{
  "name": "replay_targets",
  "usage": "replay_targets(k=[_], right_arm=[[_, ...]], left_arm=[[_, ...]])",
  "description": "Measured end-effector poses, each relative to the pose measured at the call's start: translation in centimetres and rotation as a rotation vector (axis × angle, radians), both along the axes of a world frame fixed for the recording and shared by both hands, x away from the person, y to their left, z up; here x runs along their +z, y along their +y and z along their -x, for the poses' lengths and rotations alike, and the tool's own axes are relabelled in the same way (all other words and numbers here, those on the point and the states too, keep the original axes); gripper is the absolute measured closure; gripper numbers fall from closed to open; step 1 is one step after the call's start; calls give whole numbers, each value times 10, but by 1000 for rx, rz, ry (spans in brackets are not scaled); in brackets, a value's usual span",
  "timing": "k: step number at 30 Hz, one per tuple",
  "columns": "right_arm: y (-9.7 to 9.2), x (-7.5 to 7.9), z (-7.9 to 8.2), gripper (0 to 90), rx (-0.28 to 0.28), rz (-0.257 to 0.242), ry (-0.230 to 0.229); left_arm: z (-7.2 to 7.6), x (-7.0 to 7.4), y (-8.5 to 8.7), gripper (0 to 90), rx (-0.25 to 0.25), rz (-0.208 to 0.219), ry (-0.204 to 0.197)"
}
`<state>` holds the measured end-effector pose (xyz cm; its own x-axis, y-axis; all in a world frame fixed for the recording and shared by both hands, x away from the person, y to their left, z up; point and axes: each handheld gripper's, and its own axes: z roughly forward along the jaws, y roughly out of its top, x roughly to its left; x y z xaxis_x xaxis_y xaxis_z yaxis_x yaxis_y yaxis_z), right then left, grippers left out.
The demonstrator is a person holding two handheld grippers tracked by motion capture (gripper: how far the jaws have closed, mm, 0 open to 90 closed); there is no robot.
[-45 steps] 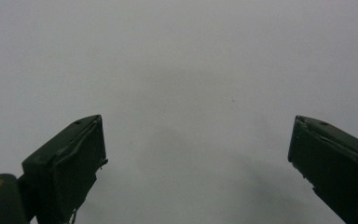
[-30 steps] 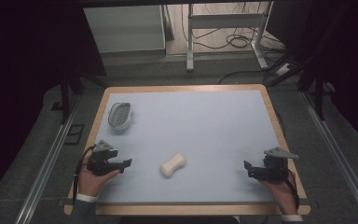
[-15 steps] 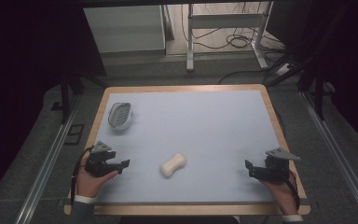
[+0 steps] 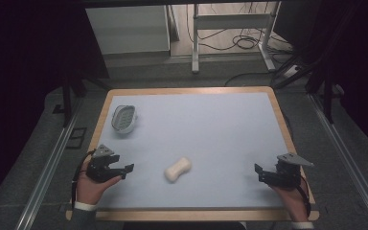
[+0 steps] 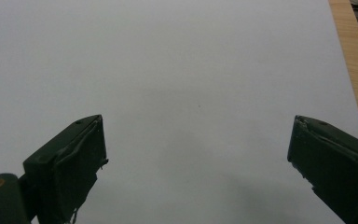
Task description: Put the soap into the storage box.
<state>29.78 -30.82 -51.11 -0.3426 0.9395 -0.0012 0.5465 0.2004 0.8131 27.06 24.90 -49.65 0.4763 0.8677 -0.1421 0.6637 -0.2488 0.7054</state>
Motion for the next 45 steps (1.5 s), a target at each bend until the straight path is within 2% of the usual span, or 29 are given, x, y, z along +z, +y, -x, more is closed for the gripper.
replay_targets(k=[7, 12, 23, 45], right_arm=[[-1, 0, 1, 42, 12, 2, 1], [-2, 2, 2, 42, 0, -4, -3], [-4, 3, 3, 42, -4, -3, -5], [-4, 2, 4, 43, -5, 20, -4]], left_arm=[[2, 8, -1, 289, 0, -8, 1], [2, 12, -3, 286, -9, 3, 3], [0, 18, -13, 283, -31, -5, 4], [-12, 28, -49, 279, -134, -58, 14]])
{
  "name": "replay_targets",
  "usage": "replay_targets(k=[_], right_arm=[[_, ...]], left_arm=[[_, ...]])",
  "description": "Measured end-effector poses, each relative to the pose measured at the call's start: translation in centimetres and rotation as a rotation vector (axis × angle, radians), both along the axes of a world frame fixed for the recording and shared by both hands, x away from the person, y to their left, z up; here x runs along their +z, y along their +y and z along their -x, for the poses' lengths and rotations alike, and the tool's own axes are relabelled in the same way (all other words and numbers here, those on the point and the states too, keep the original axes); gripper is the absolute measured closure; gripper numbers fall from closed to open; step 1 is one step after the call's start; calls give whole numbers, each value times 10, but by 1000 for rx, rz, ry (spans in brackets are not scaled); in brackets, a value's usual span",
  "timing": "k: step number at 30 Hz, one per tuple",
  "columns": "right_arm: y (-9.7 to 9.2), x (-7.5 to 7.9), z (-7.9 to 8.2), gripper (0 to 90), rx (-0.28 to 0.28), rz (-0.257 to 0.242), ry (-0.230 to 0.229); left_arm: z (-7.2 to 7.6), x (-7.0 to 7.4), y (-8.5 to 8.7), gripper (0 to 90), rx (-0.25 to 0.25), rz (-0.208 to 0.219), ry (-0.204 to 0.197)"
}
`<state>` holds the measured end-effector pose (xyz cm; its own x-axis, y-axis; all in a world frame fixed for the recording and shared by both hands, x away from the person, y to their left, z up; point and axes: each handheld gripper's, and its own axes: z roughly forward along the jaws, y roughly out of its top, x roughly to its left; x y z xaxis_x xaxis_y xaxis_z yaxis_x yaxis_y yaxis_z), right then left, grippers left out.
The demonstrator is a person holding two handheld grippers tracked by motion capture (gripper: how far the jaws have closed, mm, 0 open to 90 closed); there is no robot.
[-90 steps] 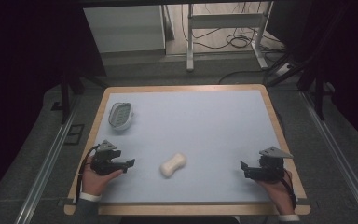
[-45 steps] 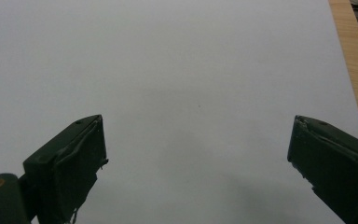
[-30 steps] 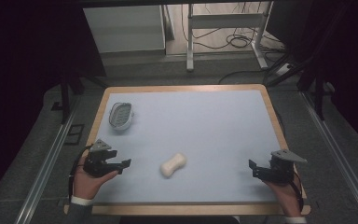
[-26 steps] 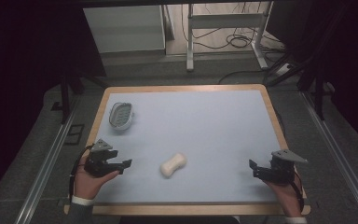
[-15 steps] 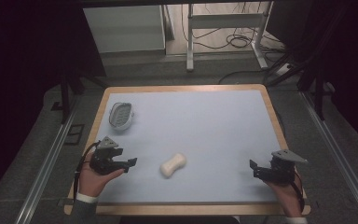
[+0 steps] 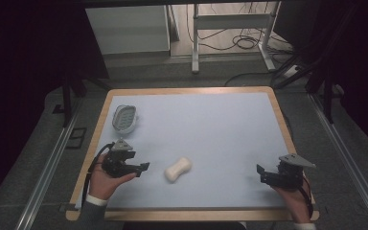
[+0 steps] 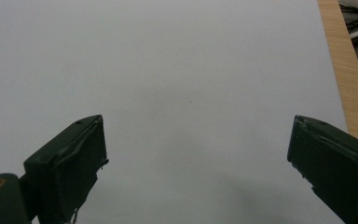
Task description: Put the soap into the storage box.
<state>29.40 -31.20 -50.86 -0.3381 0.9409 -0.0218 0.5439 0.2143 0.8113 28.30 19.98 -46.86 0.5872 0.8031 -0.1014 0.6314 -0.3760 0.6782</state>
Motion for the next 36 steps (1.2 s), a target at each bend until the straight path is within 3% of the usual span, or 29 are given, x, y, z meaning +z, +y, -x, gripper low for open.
replay_targets(k=[12, 18, 29, 36], right_arm=[[1, -1, -1, 43, 7, 3, 11], [1, -2, -1, 43, 7, 4, 14], [0, -2, -1, 43, 10, 4, 17], [0, -3, -1, 43, 7, 4, 17]], left_arm=[[-6, 0, -16, 284, -52, -10, 25], [-7, 7, -24, 285, -68, -1, 5], [-16, 4, -46, 280, -126, -43, 40], [-20, 3, -56, 270, -137, -66, 45]])
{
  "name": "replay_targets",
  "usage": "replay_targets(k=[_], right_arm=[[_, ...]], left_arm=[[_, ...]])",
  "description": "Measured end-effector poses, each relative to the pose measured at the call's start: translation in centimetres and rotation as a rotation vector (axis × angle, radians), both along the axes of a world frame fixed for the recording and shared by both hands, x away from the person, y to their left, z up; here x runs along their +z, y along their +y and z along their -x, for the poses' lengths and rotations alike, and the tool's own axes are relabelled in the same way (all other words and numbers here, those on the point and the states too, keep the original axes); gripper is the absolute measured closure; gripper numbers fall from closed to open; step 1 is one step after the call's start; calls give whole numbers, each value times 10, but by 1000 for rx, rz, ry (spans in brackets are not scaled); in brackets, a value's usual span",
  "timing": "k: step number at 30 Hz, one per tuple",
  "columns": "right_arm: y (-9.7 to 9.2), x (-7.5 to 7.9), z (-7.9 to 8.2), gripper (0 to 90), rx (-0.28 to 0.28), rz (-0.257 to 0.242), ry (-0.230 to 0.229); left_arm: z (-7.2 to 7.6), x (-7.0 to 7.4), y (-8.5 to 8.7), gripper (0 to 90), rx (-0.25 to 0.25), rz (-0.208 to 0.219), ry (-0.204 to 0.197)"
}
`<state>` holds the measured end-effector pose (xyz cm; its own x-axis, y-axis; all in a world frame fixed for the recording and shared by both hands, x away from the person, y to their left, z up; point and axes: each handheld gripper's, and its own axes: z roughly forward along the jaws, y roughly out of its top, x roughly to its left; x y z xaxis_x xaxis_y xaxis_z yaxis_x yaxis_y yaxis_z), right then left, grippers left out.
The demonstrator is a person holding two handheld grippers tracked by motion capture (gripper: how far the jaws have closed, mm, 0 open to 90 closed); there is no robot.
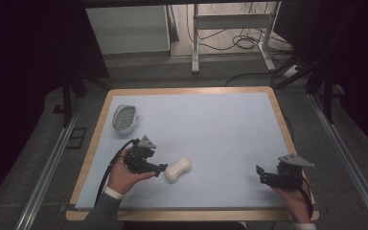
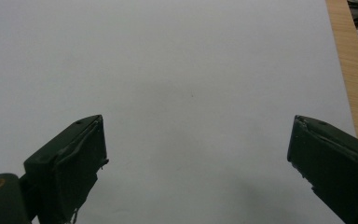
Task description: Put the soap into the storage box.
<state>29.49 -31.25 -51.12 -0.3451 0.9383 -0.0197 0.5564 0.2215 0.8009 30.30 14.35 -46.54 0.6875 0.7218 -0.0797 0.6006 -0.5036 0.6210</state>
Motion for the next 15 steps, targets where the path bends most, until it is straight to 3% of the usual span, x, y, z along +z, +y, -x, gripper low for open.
replay_targets(k=[15], right_arm=[[-1, 0, 0, 44, -1, 2, 0]], left_arm=[[-6, -4, -19, 270, -48, -16, 33]])
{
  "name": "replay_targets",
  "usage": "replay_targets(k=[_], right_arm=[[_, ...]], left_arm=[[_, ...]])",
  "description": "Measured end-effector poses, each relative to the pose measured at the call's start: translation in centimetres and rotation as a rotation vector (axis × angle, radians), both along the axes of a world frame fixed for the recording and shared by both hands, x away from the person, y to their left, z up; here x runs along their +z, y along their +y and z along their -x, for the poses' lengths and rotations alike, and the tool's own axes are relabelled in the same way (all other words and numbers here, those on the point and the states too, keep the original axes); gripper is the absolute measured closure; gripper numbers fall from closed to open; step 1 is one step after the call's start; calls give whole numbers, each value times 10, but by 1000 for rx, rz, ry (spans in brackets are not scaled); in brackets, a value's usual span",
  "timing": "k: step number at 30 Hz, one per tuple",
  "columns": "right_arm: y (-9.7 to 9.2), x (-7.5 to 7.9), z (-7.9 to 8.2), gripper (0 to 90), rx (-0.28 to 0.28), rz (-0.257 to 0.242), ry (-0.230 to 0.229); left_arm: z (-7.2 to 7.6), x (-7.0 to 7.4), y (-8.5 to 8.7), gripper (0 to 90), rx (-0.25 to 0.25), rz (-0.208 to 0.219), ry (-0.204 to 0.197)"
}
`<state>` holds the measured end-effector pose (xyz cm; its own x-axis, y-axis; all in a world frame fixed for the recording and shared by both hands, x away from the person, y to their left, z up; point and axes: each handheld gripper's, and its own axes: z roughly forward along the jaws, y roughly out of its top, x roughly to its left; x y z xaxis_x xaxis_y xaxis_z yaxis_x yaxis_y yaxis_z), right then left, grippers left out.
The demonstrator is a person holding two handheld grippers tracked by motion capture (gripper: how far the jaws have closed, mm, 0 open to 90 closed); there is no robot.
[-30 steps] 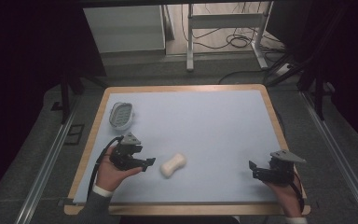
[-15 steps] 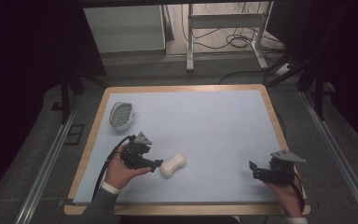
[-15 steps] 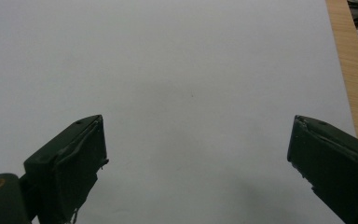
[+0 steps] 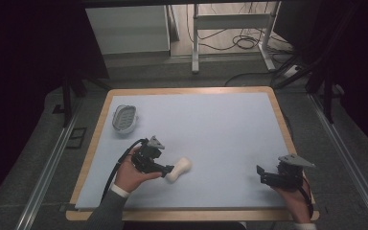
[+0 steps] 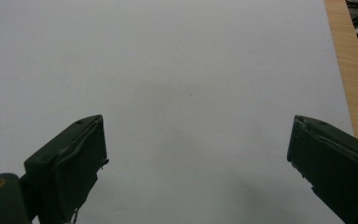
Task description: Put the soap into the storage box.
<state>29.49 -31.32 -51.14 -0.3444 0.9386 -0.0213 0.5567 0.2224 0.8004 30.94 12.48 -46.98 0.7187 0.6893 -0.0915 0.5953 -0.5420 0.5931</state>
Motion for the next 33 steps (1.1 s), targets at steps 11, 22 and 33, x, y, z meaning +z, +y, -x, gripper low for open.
replay_targets(k=[11, 22, 33], right_arm=[[0, -1, 0, 44, 3, 2, 3], [0, -2, -1, 44, 3, 12, 7], [0, -3, -1, 44, 3, 16, 11]], left_arm=[[-5, -6, -15, 273, -31, -34, 20], [-12, -16, -33, 272, -60, -87, 46], [-17, -25, -42, 284, -85, -129, 76]])
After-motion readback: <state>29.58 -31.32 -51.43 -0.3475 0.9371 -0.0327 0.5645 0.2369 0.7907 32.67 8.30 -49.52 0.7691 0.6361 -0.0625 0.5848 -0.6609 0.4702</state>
